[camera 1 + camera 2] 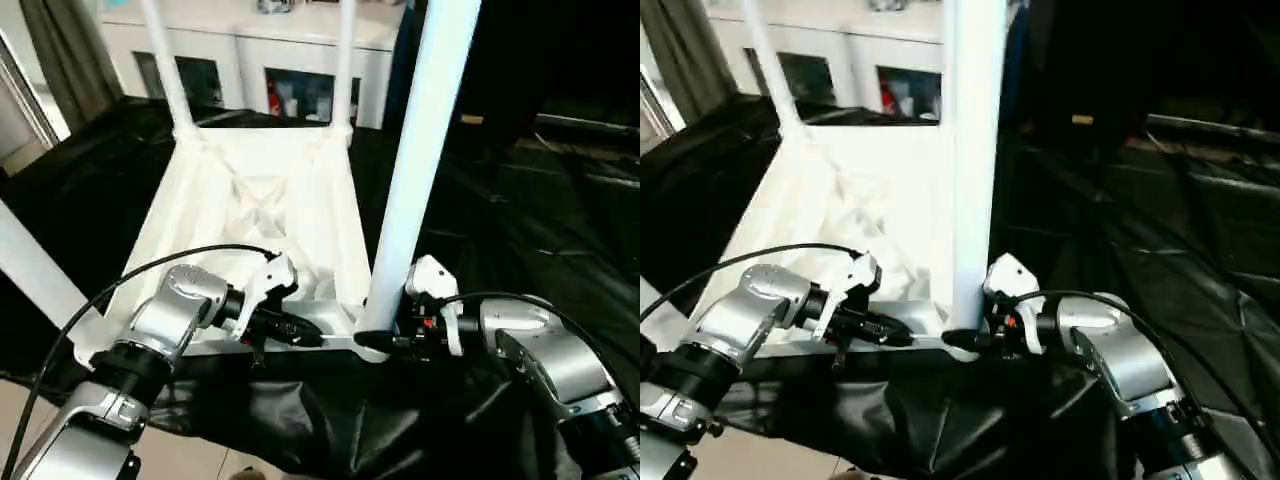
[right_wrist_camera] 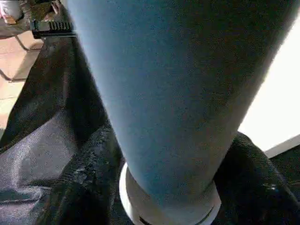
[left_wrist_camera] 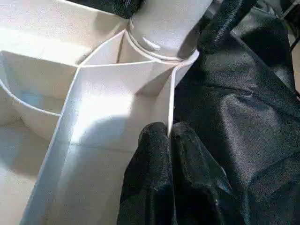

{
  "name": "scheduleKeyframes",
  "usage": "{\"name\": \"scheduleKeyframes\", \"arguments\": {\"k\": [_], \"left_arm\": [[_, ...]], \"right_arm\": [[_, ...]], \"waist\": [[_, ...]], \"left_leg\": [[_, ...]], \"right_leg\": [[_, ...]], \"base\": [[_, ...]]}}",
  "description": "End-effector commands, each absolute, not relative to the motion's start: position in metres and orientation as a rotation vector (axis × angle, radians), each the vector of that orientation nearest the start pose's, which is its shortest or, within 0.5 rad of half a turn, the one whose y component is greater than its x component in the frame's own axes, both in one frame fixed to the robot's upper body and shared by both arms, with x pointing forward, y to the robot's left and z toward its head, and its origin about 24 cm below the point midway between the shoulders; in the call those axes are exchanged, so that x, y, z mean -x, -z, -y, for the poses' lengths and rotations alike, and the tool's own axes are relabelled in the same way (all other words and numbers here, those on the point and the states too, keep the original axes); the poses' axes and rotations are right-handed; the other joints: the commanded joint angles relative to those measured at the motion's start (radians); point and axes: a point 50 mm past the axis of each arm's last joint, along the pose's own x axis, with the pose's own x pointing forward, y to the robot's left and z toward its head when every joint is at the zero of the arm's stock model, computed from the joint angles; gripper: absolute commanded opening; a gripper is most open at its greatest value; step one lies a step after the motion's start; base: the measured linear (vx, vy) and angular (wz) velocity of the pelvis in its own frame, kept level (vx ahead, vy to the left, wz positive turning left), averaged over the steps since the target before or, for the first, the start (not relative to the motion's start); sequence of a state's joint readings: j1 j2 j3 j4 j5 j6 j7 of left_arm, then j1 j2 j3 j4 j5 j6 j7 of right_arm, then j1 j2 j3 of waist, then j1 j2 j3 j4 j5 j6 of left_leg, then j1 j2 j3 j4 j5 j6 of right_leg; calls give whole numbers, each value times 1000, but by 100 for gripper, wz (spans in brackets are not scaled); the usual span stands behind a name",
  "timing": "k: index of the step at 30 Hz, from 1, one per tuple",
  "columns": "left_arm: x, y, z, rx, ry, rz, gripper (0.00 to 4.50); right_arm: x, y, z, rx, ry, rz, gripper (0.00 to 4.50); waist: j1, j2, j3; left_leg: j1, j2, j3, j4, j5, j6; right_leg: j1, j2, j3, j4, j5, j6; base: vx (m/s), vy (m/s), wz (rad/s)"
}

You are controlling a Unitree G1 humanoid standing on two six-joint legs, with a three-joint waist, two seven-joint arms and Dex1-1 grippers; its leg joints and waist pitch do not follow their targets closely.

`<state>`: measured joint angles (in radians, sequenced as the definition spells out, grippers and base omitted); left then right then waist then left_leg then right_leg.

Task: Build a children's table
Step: Rotate leg to tighten

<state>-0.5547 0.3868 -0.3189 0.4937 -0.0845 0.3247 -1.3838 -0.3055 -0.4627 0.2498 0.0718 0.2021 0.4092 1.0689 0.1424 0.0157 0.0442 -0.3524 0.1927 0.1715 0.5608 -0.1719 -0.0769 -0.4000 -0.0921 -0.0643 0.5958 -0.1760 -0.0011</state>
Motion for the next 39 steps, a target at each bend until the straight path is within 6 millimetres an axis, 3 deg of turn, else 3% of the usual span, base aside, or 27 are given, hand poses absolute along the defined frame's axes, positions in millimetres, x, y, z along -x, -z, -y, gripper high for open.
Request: {"name": "scheduleKeyframes", "arguments": {"k": [1,2,8,10,11,13,14,16,17,18,20,24,25,26,27,29,30,33,34,35,36,37,39], "left_arm": [[-295,-52,-120,-172,1541,-573,0],[-295,-52,-121,-175,1542,-578,0],[-299,-52,-123,-186,1493,-569,0],[-312,-52,-122,-185,1341,-520,0],[-313,-52,-122,-185,1329,-516,0],[-323,-50,-120,-188,1198,-496,0],[-323,-50,-120,-188,1196,-496,0],[-330,-46,-115,-165,1067,-479,0],[-330,-46,-115,-165,1067,-479,0],[-333,-44,-107,-146,992,-462,0],[-333,-41,-101,-146,958,-454,0],[-331,-38,-88,-133,955,-440,0],[-331,-38,-88,-132,957,-439,0],[-331,-38,-86,-129,963,-437,0],[-330,-39,-85,-128,971,-435,0],[-329,-40,-85,-141,998,-428,0],[-326,-40,-86,-145,1032,-430,0],[-322,-40,-90,-149,1071,-441,0],[-322,-40,-90,-149,1071,-441,0],[-317,-38,-97,-148,1126,-466,0],[-317,-38,-97,-148,1126,-466,0],[-315,-37,-102,-149,1149,-479,0],[-315,-37,-105,-155,1158,-485,0]], "right_arm": [[-262,-56,125,156,-1329,-439,246],[-263,-57,125,157,-1323,-436,229],[-265,-55,127,144,-1268,-425,206],[-284,-47,126,147,-1041,-403,205],[-285,-46,126,146,-1023,-402,203],[-300,-41,128,108,-832,-396,200],[-300,-41,129,107,-829,-396,198],[-314,-32,133,16,-563,-415,197],[-314,-32,133,16,-563,-415,196],[-320,-25,132,-20,-408,-436,196],[-322,-21,127,-31,-344,-439,196],[-324,-24,109,-49,-347,-416,196],[-324,-24,108,-47,-350,-414,196],[-325,-24,106,-42,-361,-407,196],[-325,-25,104,-34,-372,-398,196],[-326,-28,100,-1,-418,-362,196],[-325,-30,96,24,-474,-334,196],[-322,-32,93,3,-551,-319,196],[-322,-32,93,3,-551,-319,252],[-316,-38,90,-6,-699,-313,265],[-316,-38,90,-6,-699,-313,265],[-309,-40,91,33,-824,-315,268],[-303,-40,93,84,-917,-323,299]], "waist": [[2,12,-59],[0,3,-59],[0,6,-58],[-5,15,-52],[-9,11,-51],[-17,6,-52],[-20,9,-51],[-35,6,-53],[-39,8,-52],[-44,6,-53],[-50,5,-54],[-49,0,-57],[-48,3,-58],[-49,-4,-57],[-47,0,-58],[-47,-2,-55],[-47,-10,-55],[-49,-8,-55],[-50,-5,-56],[-49,-2,-56],[-47,-3,-57],[-46,-4,-57],[-44,-4,-58]], "left_leg": [[3,33,-7,-63,-253,12],[1,32,-5,-62,-248,14],[1,31,-6,-62,-256,12],[3,29,-5,-65,-298,-4],[5,24,-8,-67,-341,-22],[2,24,-15,-72,-346,-38],[3,23,-15,-72,-350,-41],[0,23,-15,-71,-343,-36],[-1,23,-16,-71,-344,-40],[-1,20,-16,-71,-343,-42],[0,19,-13,-69,-324,-37],[-2,21,-9,-68,-283,-16],[-2,21,-9,-67,-277,-13],[-3,21,-8,-67,-274,-9],[-3,21,-8,-67,-269,-4],[-3,21,-7,-68,-281,-1],[-5,20,-8,-69,-283,1],[-7,22,-7,-69,-271,9],[-5,22,-7,-69,-266,11],[-6,22,-7,-68,-264,16],[-6,23,-8,-68,-261,20],[-7,23,-6,-67,-252,26],[-6,25,-5,-64,-233,36]], "right_leg": [[50,-52,41,-64,-210,-210],[51,-50,41,-65,-187,-213],[52,-50,39,-67,-207,-211],[44,-50,39,-76,-266,-199],[45,-53,34,-83,-350,-183],[49,-53,32,-84,-398,-152],[47,-54,33,-85,-407,-147],[46,-54,36,-86,-387,-145],[43,-53,33,-85,-392,-149],[46,-53,31,-88,-411,-140],[43,-52,33,-90,-401,-137],[44,-48,37,-84,-315,-146],[46,-48,37,-81,-295,-151],[47,-47,37,-82,-289,-152],[47,-49,37,-80,-287,-155],[46,-50,37,-83,-315,-150],[48,-52,36,-85,-342,-140],[47,-51,38,-85,-340,-133],[47,-50,38,-84,-325,-138],[49,-49,38,-83,-306,-143],[51,-49,38,-80,-291,-147],[50,-48,38,-78,-266,-157],[53,-47,38,-73,-225,-170]], "base": [[0,0,0],[0,0,0],[0,0,0],[0,0,0],[0,0,0],[0,0,0],[0,0,0],[0,0,0],[0,0,0],[0,0,0],[0,0,0],[0,0,0],[0,0,0],[0,0,0],[0,0,0],[0,0,0],[0,0,0],[0,0,0],[0,0,0],[0,0,0],[0,0,0],[0,0,0],[0,0,0]]}}
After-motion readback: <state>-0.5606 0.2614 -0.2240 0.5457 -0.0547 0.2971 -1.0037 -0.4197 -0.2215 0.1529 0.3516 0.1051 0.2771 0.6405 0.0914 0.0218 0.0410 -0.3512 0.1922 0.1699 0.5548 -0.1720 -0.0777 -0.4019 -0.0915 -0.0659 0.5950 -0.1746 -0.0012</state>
